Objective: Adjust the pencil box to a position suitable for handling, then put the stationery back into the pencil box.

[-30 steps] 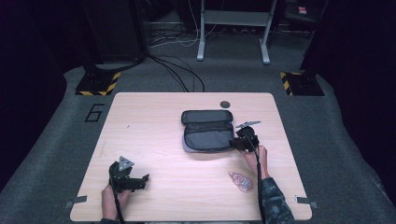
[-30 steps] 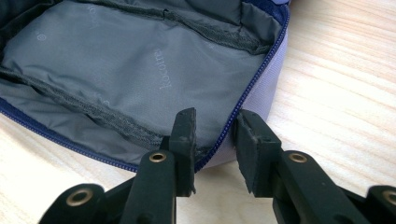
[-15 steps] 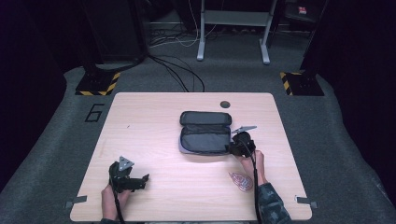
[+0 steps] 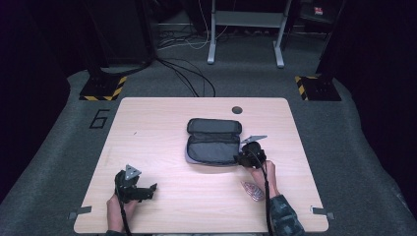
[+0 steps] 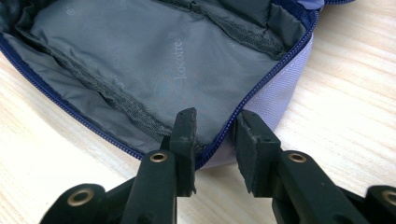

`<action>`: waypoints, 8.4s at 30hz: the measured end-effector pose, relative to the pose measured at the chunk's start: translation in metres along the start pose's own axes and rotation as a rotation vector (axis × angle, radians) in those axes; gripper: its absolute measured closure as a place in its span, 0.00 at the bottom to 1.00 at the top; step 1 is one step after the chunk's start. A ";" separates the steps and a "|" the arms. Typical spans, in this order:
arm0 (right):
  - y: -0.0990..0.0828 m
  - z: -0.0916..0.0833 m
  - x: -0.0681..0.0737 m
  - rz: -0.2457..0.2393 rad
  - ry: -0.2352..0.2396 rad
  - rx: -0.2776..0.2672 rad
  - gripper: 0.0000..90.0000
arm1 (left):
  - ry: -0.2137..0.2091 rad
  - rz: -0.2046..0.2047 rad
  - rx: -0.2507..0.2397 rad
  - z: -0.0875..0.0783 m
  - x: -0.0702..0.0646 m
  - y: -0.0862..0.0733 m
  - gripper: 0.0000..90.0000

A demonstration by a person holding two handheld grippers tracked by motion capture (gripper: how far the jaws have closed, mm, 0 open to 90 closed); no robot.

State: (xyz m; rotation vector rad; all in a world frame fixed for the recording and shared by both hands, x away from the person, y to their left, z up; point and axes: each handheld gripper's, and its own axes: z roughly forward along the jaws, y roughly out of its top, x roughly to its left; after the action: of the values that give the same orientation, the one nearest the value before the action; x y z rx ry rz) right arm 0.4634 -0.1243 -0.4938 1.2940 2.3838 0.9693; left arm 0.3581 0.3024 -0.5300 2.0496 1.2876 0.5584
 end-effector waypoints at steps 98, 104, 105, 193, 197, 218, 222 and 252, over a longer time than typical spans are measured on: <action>-0.121 -0.079 0.026 -0.157 0.031 -0.146 0.43 | 0.002 -0.008 -0.007 0.000 -0.001 0.000 0.01; -0.116 -0.081 0.028 -0.177 0.021 -0.152 0.43 | 0.002 -0.010 -0.008 0.001 -0.001 0.000 0.01; -0.114 -0.081 0.029 -0.173 0.020 -0.152 0.43 | 0.002 -0.007 -0.006 0.000 0.000 0.000 0.01; 0.042 0.027 0.027 -0.247 0.093 -0.106 0.43 | 0.001 -0.002 -0.001 0.000 0.000 0.000 0.01; 0.043 0.033 0.029 -0.231 0.099 -0.091 0.43 | 0.001 0.000 -0.003 0.000 0.000 0.000 0.01; 0.045 0.057 0.039 -0.238 0.080 -0.010 0.43 | 0.001 -0.006 -0.002 0.000 0.000 0.000 0.01; 0.045 0.058 0.038 -0.219 0.073 -0.003 0.40 | 0.001 -0.006 -0.001 0.000 0.000 0.000 0.01; -0.009 -0.064 0.030 -0.186 0.002 -0.140 0.11 | 0.001 -0.004 0.000 0.000 0.000 0.000 0.01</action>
State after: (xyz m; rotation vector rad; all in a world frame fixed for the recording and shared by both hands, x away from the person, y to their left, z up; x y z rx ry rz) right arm 0.4079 -0.1305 -0.4499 1.0021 2.3413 1.0595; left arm 0.3580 0.3022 -0.5301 2.0461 1.2918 0.5577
